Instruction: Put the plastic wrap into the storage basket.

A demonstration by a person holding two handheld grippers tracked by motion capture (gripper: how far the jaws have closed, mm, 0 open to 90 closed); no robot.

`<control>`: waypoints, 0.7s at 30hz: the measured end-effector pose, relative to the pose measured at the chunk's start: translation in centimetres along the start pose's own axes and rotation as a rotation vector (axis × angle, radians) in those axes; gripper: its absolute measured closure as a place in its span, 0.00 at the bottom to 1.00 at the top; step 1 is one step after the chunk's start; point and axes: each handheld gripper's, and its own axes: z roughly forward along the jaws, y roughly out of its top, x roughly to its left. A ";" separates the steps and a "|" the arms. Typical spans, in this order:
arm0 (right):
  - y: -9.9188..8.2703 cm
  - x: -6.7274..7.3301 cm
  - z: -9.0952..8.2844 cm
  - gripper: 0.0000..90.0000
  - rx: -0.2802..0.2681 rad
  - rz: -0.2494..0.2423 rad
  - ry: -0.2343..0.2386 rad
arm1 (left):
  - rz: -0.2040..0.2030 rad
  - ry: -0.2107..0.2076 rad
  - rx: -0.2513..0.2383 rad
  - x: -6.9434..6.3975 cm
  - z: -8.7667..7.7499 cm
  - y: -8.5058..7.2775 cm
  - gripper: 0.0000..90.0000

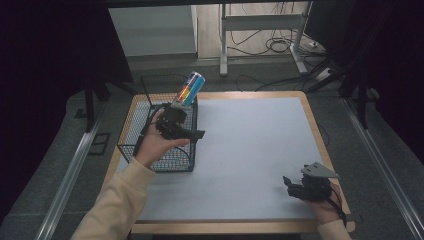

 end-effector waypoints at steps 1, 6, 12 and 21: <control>0.0 0.0 0.1 0.18 -0.003 -0.005 0.002 | 0.008 -0.018 -0.005 -0.6 -0.1 -0.4 0.17; -0.1 -0.1 0.1 0.18 0.001 0.000 0.003 | 0.048 -0.070 -0.016 -3.1 0.5 -2.0 0.18; -0.2 -0.1 -0.1 0.18 0.000 -0.002 -0.003 | 0.113 -0.132 0.019 -6.3 2.1 -5.1 0.18; -0.3 0.1 0.0 0.18 0.010 -0.005 -0.005 | 0.092 -0.172 0.087 -7.4 4.5 -9.2 0.18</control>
